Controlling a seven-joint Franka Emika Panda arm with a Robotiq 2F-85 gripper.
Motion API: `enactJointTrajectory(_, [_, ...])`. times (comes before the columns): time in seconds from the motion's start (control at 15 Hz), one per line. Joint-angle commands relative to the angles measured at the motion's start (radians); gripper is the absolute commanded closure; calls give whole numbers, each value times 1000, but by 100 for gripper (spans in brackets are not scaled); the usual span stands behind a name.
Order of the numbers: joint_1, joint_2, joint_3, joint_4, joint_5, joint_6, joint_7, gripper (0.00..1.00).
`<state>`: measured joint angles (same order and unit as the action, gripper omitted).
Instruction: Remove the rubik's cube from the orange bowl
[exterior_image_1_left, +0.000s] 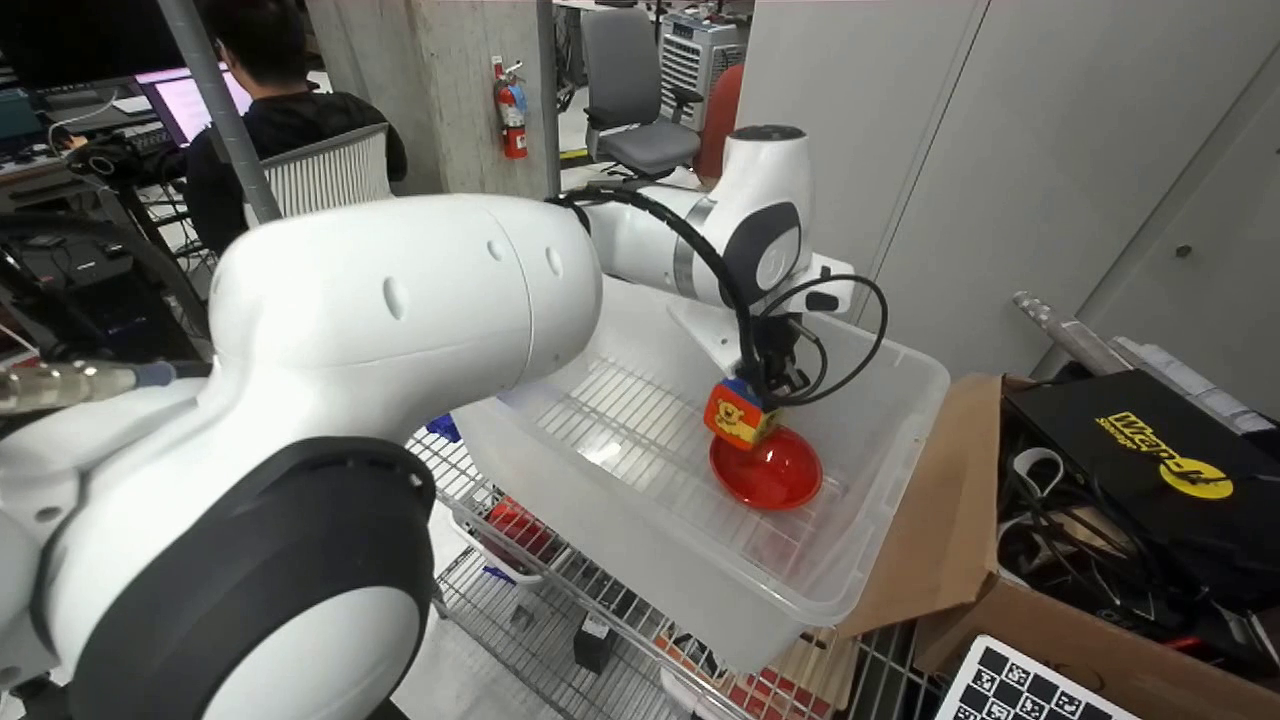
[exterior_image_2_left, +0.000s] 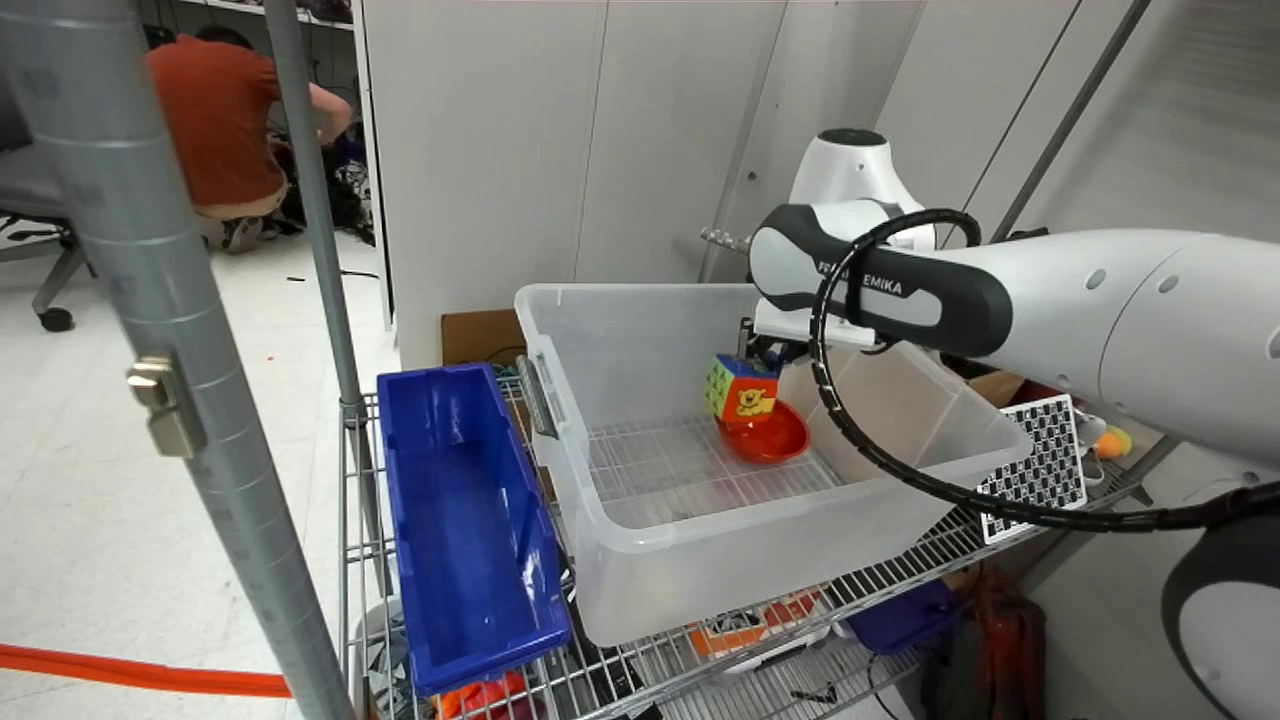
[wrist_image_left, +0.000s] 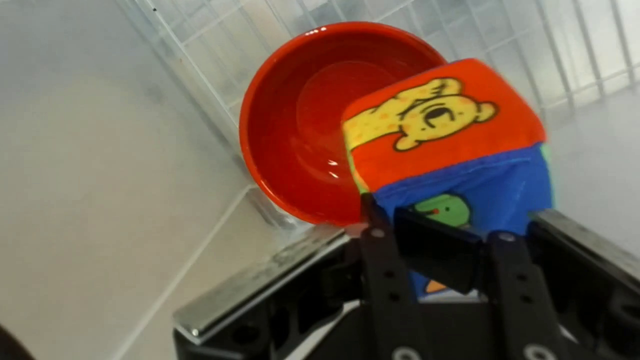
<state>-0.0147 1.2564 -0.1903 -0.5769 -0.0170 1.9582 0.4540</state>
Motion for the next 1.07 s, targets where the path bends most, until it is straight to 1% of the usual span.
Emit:
enactJointTrajectory(0.0, [18,-64,45,-57,21,1,-101,99])
enactJointTrajectory(0.2, [31,-72,80,-86,33,5,-131,99])
enactJointTrajectory(0.33, [29,-51,107,-102,40,17,-151,99])
enactJointTrajectory(0.47, [24,-18,128,-117,44,58,-165,99])
enactJointTrajectory(0.73, [26,44,137,-147,30,182,-197,99])
enactJointTrajectory(0.87, [27,58,137,-165,26,236,-224,99])
enactJointTrajectory(1.0, [28,46,141,-185,30,260,-246,99])
